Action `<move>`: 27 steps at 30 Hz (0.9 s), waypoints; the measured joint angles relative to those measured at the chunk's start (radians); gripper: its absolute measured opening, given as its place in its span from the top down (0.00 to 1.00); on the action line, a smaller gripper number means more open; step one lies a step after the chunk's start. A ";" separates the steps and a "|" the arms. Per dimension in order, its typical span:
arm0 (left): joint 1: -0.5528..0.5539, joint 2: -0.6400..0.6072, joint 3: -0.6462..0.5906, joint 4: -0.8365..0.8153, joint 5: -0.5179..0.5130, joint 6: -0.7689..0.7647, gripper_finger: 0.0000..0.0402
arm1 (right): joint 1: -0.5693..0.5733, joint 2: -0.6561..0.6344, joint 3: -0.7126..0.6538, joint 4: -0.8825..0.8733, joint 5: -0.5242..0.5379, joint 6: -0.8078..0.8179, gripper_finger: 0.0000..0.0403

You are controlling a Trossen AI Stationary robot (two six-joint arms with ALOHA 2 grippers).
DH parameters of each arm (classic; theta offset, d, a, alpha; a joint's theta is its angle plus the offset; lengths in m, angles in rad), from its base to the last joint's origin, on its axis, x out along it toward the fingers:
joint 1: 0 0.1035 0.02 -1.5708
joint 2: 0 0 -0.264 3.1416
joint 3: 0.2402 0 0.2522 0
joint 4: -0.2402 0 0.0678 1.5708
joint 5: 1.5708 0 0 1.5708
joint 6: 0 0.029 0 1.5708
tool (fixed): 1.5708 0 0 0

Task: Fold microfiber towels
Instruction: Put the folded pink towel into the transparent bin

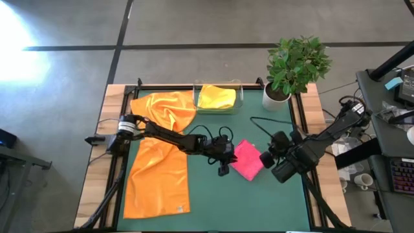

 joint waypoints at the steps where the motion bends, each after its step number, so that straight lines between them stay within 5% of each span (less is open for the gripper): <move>1: 0.000 0.011 0.006 0.002 0.000 -0.008 0.91 | 0.000 -0.008 -0.013 0.001 0.000 0.002 0.81; 4: 0.001 0.036 0.022 0.009 0.000 -0.049 0.98 | 0.000 -0.021 -0.044 0.005 -0.001 0.003 0.81; 19: 0.019 0.037 -0.074 -0.102 -0.024 -0.049 1.00 | 0.000 -0.021 -0.105 0.038 -0.018 0.029 0.81; 27: 0.035 -0.036 -0.072 -0.432 -0.061 0.107 1.00 | 0.000 -0.021 -0.102 0.098 -0.018 0.027 0.83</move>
